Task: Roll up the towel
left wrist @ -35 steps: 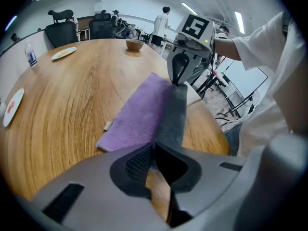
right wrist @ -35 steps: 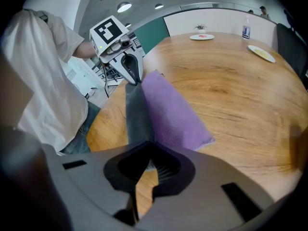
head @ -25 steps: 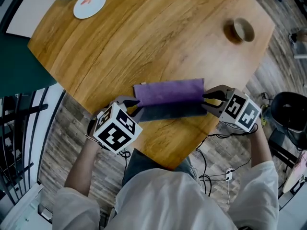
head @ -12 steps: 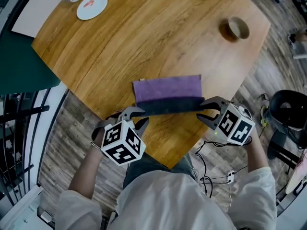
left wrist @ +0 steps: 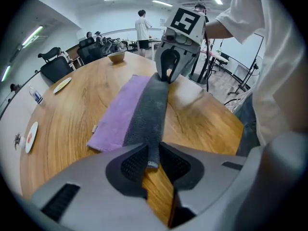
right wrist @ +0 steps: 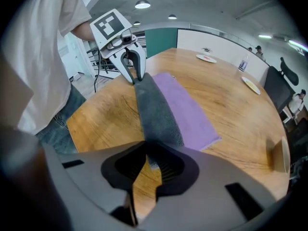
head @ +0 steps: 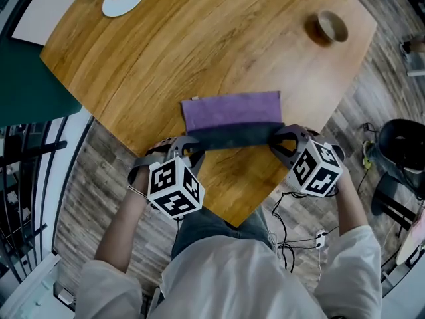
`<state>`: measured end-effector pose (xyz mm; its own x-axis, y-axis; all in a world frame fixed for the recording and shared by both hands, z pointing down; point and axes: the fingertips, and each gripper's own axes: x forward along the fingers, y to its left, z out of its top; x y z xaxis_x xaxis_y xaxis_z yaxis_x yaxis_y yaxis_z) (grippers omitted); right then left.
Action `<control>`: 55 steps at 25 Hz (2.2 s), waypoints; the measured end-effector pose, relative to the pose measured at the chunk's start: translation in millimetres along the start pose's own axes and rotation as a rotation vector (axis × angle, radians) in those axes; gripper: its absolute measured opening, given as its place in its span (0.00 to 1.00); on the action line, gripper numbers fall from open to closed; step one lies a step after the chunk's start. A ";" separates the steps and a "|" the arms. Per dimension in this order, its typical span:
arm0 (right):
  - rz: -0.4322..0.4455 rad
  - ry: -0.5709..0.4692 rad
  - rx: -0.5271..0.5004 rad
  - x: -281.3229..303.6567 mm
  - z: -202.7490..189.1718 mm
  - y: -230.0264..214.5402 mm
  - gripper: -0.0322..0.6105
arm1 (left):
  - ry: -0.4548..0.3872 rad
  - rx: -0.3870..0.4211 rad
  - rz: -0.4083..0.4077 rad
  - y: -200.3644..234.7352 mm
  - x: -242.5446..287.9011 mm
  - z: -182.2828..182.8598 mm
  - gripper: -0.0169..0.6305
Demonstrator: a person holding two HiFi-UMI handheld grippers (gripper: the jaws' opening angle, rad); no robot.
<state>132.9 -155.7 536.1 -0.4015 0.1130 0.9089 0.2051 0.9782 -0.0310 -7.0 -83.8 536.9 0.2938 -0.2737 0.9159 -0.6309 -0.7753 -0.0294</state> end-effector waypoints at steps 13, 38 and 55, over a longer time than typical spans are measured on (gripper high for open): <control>0.048 -0.006 0.062 -6.6 -5.5 27.3 0.08 | -0.003 -0.087 -0.078 -22.6 -10.8 -2.6 0.06; 0.201 -0.002 0.264 -25.7 15.2 -26.4 0.08 | 0.023 -0.209 -0.211 44.7 -12.8 16.9 0.07; 0.141 -0.004 0.345 -8.3 8.0 -42.6 0.08 | 0.010 -0.175 -0.020 78.4 6.6 22.5 0.07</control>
<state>120.3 -197.0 526.5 -0.3945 0.2509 0.8840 -0.0543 0.9539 -0.2950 -38.4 -159.2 531.6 0.3004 -0.2528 0.9197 -0.7405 -0.6695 0.0579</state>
